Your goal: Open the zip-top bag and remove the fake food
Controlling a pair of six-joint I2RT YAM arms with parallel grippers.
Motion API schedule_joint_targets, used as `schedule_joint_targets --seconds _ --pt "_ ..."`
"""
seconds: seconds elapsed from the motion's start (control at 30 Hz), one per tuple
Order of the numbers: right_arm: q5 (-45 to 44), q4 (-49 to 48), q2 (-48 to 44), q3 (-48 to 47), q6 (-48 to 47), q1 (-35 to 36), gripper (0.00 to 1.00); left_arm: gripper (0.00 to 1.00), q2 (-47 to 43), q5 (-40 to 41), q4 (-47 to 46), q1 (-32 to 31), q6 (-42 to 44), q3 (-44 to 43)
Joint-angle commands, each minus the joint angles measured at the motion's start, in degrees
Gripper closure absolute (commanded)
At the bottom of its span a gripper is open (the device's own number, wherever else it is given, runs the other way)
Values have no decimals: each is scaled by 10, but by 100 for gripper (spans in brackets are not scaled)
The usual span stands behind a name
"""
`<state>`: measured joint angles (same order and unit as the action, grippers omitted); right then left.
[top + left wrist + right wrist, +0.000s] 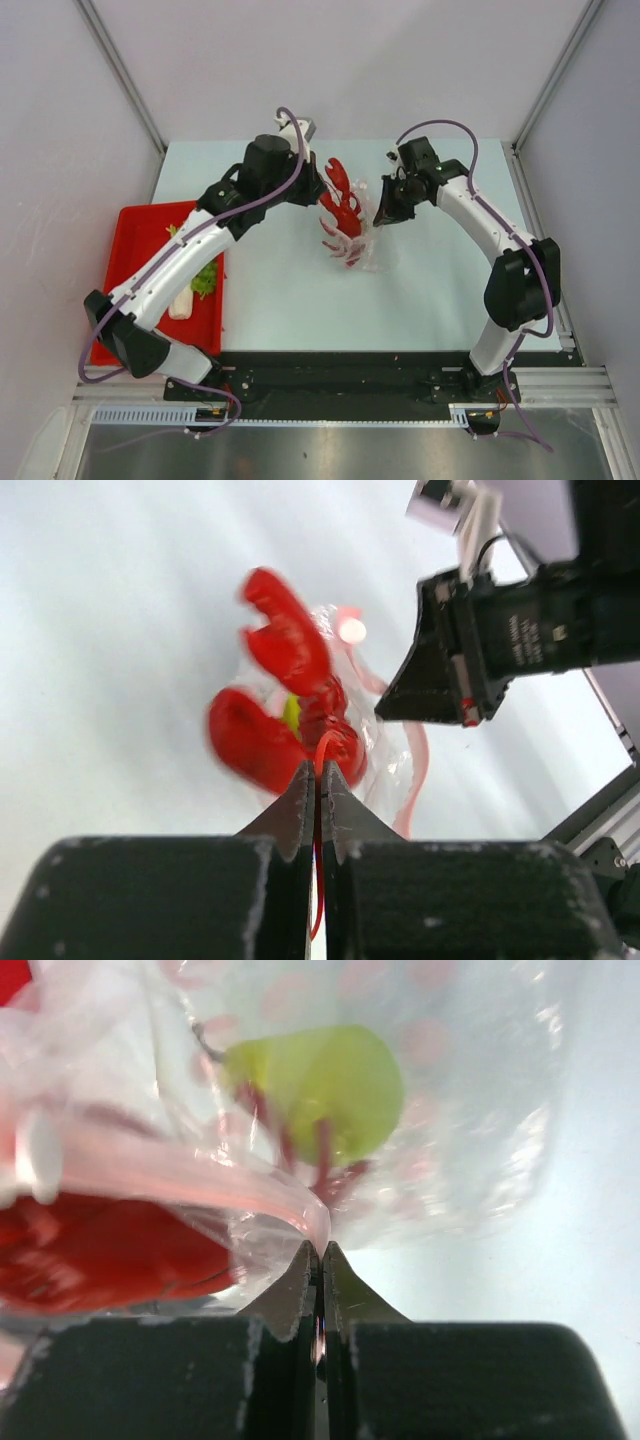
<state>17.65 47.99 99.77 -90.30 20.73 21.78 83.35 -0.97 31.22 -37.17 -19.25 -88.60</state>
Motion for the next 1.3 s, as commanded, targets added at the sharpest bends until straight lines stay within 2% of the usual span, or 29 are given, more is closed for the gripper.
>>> schedule_joint_targets --seconds 0.0,0.1,0.3,0.63,0.93,1.27 --pt "8 0 -21 16 -15 0 100 100 -28 30 -26 2 5 -16" --pt "25 -12 -24 14 -10 5 100 100 -14 16 -34 2 3 -19" --pt "48 -11 -30 -51 29 21 100 100 29 -34 -34 -1 -17 -43" --pt "56 -20 4 -138 85 24 100 100 5 -99 -85 -31 3 -25" --pt "23 -7 15 -147 83 32 100 100 -17 -65 -75 -63 50 -84" --pt "7 4 -6 -120 59 20 100 100 -87 47 -107 -70 55 -84"
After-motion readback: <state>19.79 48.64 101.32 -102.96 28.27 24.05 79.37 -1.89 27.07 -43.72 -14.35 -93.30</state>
